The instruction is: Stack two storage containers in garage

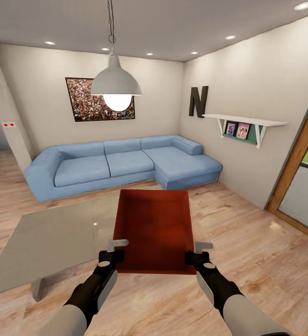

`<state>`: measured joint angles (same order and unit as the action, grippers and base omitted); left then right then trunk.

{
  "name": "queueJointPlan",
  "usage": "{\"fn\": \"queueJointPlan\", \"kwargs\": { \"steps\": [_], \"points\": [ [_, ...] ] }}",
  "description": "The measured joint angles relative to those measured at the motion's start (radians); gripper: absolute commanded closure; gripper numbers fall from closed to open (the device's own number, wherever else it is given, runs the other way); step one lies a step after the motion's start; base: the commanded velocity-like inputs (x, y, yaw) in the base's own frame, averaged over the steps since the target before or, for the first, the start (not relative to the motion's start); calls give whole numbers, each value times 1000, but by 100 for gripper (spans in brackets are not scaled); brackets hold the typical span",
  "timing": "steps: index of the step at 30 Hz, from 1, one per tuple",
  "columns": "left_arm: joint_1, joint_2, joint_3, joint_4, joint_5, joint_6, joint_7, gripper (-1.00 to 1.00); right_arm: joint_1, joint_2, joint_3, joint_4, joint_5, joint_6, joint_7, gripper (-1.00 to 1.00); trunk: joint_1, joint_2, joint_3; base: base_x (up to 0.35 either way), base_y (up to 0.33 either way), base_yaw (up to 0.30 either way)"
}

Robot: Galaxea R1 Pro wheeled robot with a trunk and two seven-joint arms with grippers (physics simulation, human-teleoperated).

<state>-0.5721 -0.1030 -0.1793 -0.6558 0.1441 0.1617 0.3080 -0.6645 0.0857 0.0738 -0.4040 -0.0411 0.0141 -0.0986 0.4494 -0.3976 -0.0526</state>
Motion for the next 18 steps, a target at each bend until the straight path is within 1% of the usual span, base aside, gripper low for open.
{"fn": "queueJointPlan", "kwargs": {
  "steps": [3, 11, 18],
  "points": [
    [0, -1, 1, -1, -2, 0, 0, 100, 0, 0, -1, -2, 1, 0, 0, 100, 0, 0, 0, 0, 0, 272],
    [0, 1, -2, -2, 12, 0, 4, 100, 0, 0, 1, -6, 3, 5, -1, 100, 0, 0, 0, 0, 0, 272],
    [0, 0, -2, -2, 9, 1, 5, 100, 0, 0, -2, -3, 5, 3, 1, 100, 0, 0, 0, 0, 0, 272]
  ]
}}
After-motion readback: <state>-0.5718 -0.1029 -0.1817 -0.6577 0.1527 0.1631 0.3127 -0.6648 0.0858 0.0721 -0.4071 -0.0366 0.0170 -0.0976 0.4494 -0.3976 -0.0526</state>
